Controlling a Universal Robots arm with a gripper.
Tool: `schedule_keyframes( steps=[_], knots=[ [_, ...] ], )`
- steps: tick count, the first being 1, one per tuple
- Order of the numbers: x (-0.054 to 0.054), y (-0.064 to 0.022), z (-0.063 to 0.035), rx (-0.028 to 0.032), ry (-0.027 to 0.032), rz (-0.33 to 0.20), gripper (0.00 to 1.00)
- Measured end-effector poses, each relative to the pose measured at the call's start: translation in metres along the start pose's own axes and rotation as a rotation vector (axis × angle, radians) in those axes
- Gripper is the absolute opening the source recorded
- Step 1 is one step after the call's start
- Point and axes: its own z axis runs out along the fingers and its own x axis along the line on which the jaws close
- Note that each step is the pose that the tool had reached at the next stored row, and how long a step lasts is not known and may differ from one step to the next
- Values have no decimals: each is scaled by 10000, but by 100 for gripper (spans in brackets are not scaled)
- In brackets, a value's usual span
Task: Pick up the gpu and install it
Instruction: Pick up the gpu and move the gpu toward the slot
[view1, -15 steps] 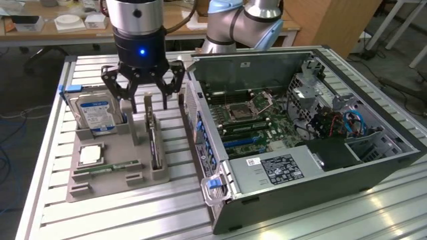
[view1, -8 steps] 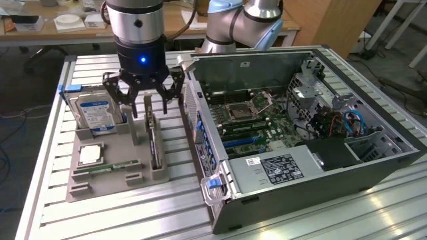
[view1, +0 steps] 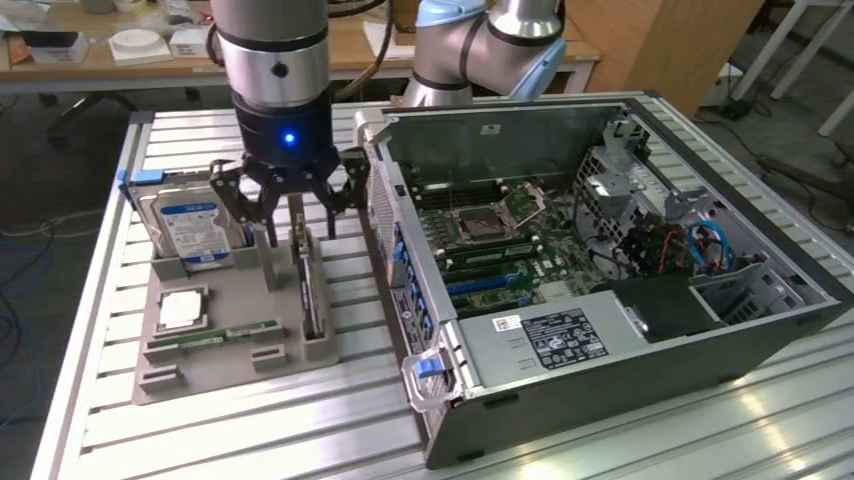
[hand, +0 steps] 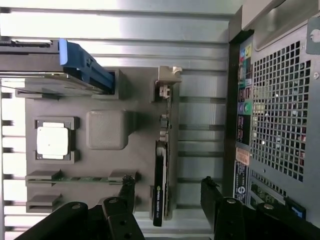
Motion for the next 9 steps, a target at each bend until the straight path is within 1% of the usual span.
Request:
schedule_keyframes(
  steps=[9],
  knots=[
    [47, -17, 152, -1, 0, -1, 64]
  ],
)
